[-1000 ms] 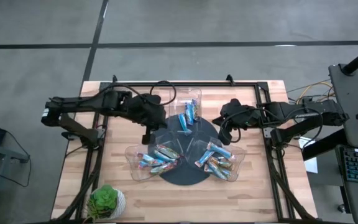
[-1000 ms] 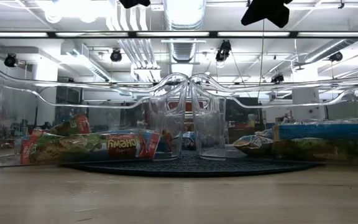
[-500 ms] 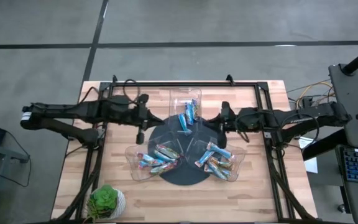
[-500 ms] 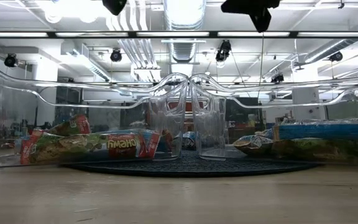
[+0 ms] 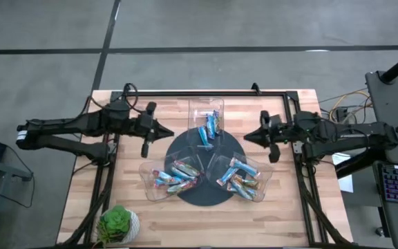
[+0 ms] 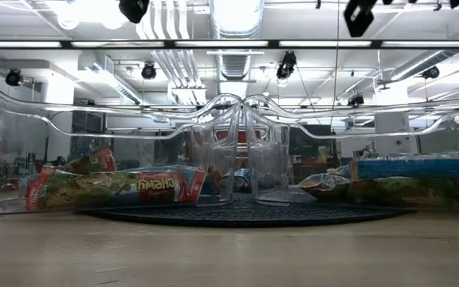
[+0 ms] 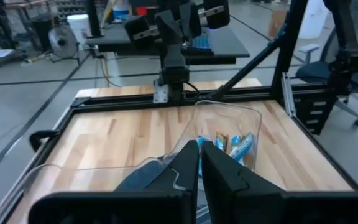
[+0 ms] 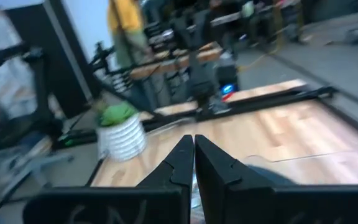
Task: Pick and place Granola Bars by type
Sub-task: Return to Home Position
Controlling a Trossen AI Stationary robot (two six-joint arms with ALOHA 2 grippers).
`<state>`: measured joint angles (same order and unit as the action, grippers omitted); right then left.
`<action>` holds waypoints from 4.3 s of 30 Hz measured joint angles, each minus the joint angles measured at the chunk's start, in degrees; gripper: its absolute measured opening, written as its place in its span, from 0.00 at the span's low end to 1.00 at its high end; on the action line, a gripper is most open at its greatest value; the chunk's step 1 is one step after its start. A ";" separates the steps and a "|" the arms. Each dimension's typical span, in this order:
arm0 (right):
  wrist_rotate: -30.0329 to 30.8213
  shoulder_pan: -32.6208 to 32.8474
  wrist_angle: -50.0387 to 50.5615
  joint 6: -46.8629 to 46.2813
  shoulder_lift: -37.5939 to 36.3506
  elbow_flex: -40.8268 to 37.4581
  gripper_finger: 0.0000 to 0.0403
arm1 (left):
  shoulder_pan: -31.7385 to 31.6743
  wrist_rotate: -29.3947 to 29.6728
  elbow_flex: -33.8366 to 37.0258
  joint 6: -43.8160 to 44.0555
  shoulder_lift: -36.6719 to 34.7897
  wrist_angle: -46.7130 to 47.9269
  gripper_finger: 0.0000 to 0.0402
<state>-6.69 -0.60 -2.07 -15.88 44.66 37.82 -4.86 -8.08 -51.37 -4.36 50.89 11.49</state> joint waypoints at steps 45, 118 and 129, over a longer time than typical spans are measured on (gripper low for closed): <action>2.08 0.09 -13.31 5.38 -31.17 -29.52 0.02 | -2.76 -6.71 30.98 3.33 -18.92 -26.02 0.01; 0.10 0.09 -5.82 5.84 -42.03 -37.28 0.02 | -6.04 -7.47 47.40 9.42 -36.63 -24.14 0.01; 0.03 0.09 -5.31 6.89 -42.03 -37.28 0.02 | -6.06 -7.73 50.83 10.54 -36.63 -30.90 0.01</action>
<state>-6.66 -0.51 -7.37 -8.99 2.63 0.54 -10.92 -15.81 -0.54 6.17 14.26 -19.41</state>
